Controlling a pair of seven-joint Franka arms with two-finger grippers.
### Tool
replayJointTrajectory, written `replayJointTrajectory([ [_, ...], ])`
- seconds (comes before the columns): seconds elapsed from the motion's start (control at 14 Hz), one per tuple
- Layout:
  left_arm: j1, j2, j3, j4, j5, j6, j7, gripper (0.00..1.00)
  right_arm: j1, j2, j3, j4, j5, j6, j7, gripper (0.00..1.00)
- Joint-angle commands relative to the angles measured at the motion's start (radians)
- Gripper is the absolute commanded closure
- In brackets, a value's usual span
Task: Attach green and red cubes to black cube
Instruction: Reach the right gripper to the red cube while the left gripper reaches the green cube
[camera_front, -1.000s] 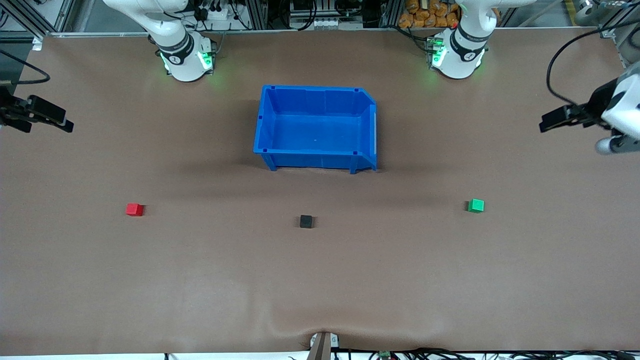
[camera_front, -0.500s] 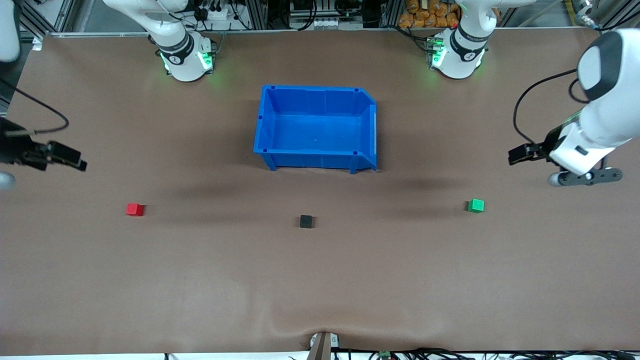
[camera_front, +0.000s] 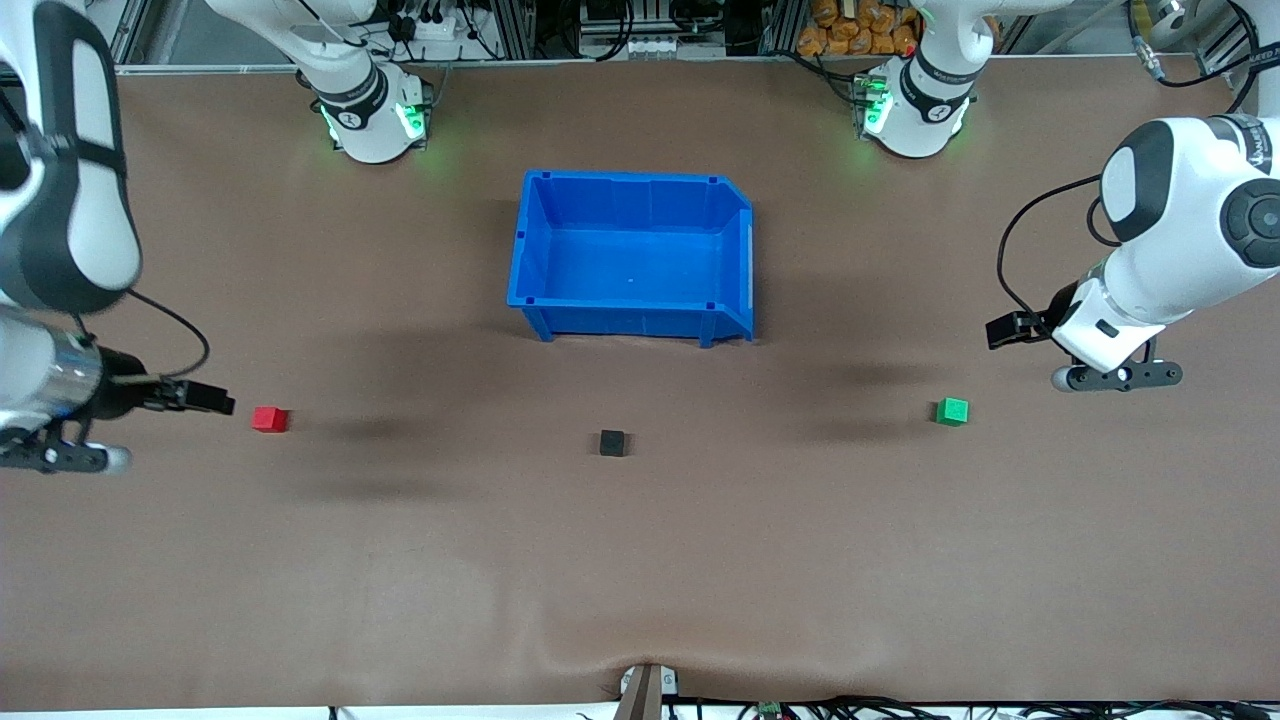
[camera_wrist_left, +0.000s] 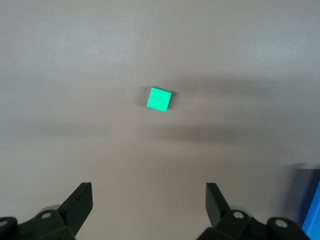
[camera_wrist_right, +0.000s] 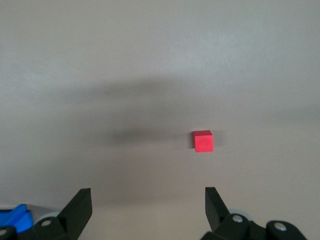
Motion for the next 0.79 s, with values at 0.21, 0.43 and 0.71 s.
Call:
replayJointTrajectory([
  [0.21,-0.015,0.029,-0.009,-0.017,0.056,0.027,-0.001,0.00,-0.091,0.177,0.005,0.013,0.060,0.013,-0.016,0.00],
  [0.43,-0.023,0.044,-0.009,-0.012,0.057,0.028,-0.004,0.00,-0.075,0.195,0.005,-0.138,-0.036,0.251,-0.028,0.00],
  [0.71,-0.028,0.082,-0.009,0.009,0.068,0.038,-0.004,0.00,-0.085,0.179,0.004,-0.292,-0.049,0.467,-0.137,0.00],
])
